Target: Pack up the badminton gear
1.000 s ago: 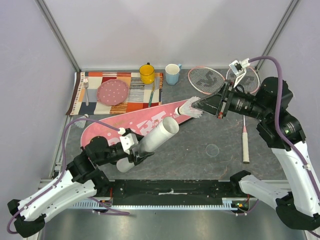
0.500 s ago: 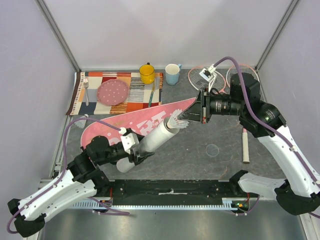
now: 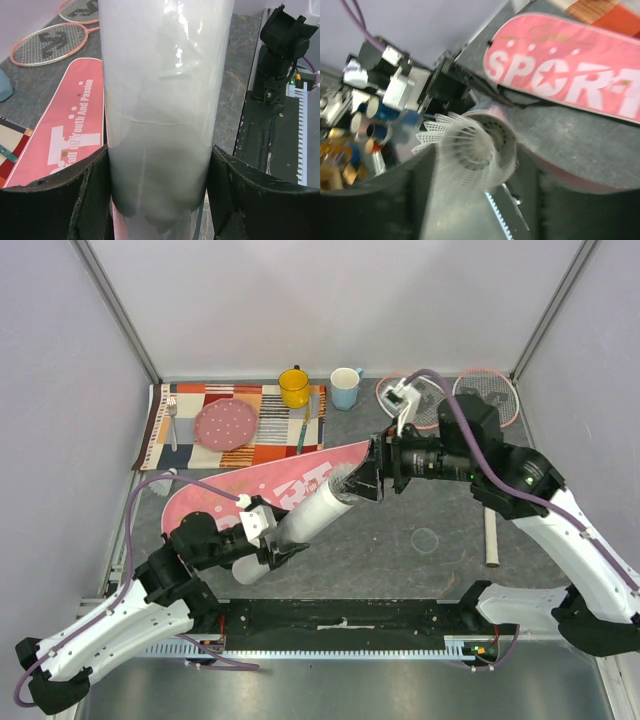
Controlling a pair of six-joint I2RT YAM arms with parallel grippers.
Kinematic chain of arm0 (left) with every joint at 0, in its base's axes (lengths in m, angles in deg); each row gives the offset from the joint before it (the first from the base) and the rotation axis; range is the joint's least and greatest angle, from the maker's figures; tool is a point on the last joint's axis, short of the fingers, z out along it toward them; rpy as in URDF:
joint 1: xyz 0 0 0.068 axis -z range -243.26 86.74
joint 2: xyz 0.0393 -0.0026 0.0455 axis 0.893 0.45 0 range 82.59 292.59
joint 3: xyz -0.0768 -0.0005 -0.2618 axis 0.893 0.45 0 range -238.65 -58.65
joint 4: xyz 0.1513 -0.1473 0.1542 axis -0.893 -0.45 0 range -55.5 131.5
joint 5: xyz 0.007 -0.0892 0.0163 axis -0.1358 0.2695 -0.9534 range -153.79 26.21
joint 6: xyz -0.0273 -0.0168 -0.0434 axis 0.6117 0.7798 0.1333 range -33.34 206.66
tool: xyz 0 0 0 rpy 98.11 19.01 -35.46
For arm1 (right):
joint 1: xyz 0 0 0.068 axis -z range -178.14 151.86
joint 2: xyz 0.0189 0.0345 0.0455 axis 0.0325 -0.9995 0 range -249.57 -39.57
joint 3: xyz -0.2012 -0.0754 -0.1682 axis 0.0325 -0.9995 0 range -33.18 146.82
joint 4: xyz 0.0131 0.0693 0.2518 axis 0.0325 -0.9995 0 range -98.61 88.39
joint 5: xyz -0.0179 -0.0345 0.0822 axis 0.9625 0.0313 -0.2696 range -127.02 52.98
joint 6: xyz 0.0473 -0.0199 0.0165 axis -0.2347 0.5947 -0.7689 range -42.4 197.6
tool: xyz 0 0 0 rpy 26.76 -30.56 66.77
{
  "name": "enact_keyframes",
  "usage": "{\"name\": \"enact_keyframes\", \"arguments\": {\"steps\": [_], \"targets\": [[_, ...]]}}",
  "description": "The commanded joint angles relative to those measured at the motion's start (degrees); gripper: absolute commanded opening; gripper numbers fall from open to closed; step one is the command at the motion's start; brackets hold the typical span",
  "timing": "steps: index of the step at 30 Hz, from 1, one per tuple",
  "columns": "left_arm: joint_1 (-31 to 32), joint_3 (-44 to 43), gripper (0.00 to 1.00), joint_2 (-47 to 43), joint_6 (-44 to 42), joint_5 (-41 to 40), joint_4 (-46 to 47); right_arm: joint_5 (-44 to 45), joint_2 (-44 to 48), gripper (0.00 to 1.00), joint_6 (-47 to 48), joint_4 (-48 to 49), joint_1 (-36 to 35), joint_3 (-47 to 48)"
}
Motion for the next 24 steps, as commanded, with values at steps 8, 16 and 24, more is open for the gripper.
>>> {"name": "enact_keyframes", "arguments": {"steps": [8, 16, 24], "targets": [[0.06, -0.59, 0.19, -0.13, 3.98, -0.03, 7.27, 14.35, 16.90, 0.95, 2.10, 10.04, 0.21, -9.95], [0.06, 1.34, 0.19, 1.71, 14.70, -1.61, 16.49, 7.38, 25.53, 0.98, -2.30, 37.13, -0.58, -31.85], [0.06, 2.31, 0.19, 5.49, 21.48, -3.28, 24.32, 11.96, 21.69, 0.98, -0.54, 48.01, -2.60, -35.30]]}}
